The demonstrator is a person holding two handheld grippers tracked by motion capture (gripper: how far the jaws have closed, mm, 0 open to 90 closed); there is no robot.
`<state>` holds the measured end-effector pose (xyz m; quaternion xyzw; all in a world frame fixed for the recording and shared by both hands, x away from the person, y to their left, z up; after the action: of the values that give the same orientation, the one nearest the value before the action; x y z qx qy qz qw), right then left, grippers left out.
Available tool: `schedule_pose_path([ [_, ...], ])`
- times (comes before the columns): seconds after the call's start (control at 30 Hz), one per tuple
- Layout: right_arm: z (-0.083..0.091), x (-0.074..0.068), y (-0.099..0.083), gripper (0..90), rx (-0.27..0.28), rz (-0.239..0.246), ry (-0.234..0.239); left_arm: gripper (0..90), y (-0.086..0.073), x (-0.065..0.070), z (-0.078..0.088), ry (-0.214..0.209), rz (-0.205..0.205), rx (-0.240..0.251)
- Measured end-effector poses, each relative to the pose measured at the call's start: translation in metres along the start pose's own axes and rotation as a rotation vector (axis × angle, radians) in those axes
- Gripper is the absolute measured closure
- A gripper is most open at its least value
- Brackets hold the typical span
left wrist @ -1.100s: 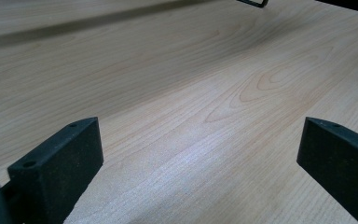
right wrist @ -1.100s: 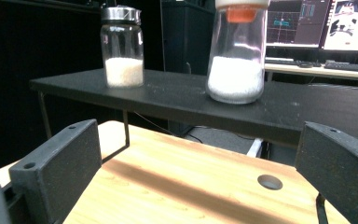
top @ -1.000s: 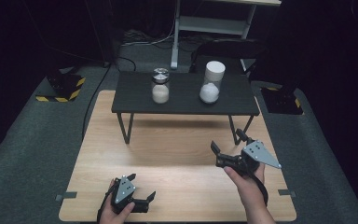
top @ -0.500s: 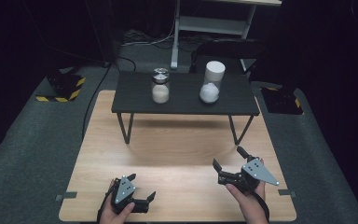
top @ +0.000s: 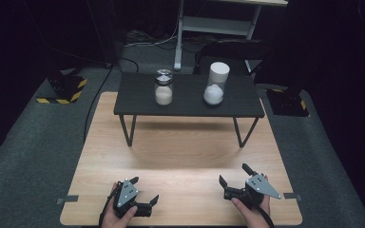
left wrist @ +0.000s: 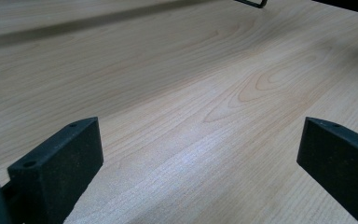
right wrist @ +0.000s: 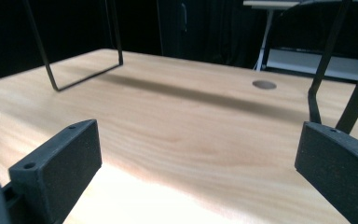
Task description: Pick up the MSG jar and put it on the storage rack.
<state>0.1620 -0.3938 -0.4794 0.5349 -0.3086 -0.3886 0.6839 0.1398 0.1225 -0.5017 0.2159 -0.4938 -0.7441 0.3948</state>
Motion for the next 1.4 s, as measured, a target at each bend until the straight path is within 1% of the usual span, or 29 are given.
schedule_pose_path([
  [0.13, 0.001, -0.001, -0.007, 0.3, -0.034, 0.009, -0.003, 0.2, 0.000, 0.000, -0.001, -0.001, 0.005, -0.003],
  [0.23, 0.002, -0.001, -0.011, 0.3, -0.070, 0.020, -0.011, 0.2, 0.001, 0.000, -0.001, -0.001, 0.000, -0.005],
  [0.3, 0.002, -0.001, -0.011, 0.3, -0.080, 0.021, -0.014, 0.2, 0.002, 0.000, -0.002, -0.001, -0.006, -0.008],
  [0.4, 0.004, 0.000, -0.013, 0.3, -0.123, 0.045, -0.024, 0.2, 0.003, 0.001, -0.003, -0.002, -0.012, -0.012],
  [0.53, 0.005, 0.003, -0.014, 0.4, -0.159, 0.038, -0.034, 0.2, 0.004, 0.002, -0.004, -0.001, -0.011, -0.017],
  [0.63, 0.004, 0.004, -0.013, 0.7, -0.201, 0.055, -0.041, 0.2, 0.004, 0.002, -0.004, -0.002, -0.016, -0.021],
  [0.7, 0.005, 0.003, -0.013, 0.5, -0.207, 0.068, -0.045, 0.2, 0.004, 0.001, -0.004, -0.008, -0.012, -0.023],
  [0.77, 0.004, 0.003, -0.011, 0.6, -0.220, 0.076, -0.037, 0.2, 0.005, 0.001, -0.005, -0.005, -0.002, -0.029],
  [0.83, 0.004, 0.003, -0.011, 0.6, -0.225, 0.090, -0.028, 0.2, 0.006, 0.000, -0.005, -0.008, -0.002, -0.031],
  [0.93, 0.005, 0.003, -0.011, 0.6, -0.222, 0.094, -0.019, 0.2, 0.006, 0.002, -0.006, -0.007, -0.019, -0.036],
  [1.07, 0.007, 0.006, -0.012, 0.6, -0.216, 0.072, -0.017, 0.2, 0.006, 0.005, -0.005, -0.005, -0.048, -0.036],
  [1.1, 0.007, 0.006, -0.012, 0.6, -0.217, 0.073, -0.016, 0.2, 0.006, 0.005, -0.005, -0.005, -0.048, -0.036],
  [1.13, 0.008, 0.007, -0.012, 0.6, -0.217, 0.075, -0.016, 0.2, 0.007, 0.005, -0.006, -0.005, -0.058, -0.040],
  [1.27, 0.009, 0.007, -0.013, 0.6, -0.213, 0.074, -0.018, 0.2, 0.008, 0.005, -0.007, -0.007, -0.056, -0.043],
  [1.4, 0.009, 0.006, -0.013, 0.6, -0.210, 0.087, -0.016, 0.2, 0.008, 0.005, -0.007, -0.009, -0.058, -0.047],
])
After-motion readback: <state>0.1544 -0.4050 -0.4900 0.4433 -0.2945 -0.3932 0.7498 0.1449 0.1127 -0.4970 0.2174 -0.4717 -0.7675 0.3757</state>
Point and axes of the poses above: each handheld gripper's, and its own axes: z roughly backward along the jaws, y roughly out of its top, x roughly to its right, the point moved 3 cm from there along -z, roughly forward along the jaws
